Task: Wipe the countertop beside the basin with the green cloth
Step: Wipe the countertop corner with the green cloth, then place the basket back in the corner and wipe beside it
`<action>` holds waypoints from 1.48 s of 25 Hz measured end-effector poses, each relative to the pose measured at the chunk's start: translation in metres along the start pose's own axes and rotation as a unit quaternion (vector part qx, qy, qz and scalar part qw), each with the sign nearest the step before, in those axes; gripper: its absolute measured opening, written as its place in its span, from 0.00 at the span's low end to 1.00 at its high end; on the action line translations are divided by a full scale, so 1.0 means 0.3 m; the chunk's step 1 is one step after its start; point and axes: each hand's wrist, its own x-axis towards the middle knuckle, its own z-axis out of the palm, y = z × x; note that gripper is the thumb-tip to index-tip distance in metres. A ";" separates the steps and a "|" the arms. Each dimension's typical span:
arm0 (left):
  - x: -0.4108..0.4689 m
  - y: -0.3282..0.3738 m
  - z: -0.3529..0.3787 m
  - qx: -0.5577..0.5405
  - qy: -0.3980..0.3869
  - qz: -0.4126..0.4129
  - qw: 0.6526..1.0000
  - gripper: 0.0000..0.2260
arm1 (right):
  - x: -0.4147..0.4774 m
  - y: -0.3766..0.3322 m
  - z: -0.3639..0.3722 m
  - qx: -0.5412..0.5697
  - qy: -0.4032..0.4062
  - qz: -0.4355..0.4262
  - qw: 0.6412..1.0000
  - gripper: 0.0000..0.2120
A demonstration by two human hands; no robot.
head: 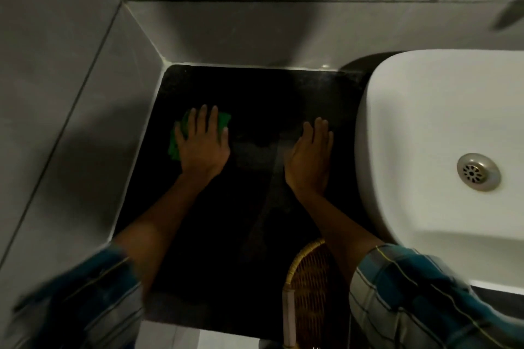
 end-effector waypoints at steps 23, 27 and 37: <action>-0.593 0.214 -0.160 -0.161 -0.111 0.104 0.975 0.22 | -0.511 0.353 -0.869 0.067 -0.131 0.009 0.989 0.08; -0.874 0.191 -0.264 -0.310 -0.341 0.000 0.887 0.22 | -0.585 0.436 -0.880 0.064 -0.265 0.170 0.947 0.15; -0.792 -0.057 -0.588 -0.409 -0.064 -0.140 0.900 0.25 | -0.453 0.052 -0.814 0.243 -0.315 0.083 0.914 0.21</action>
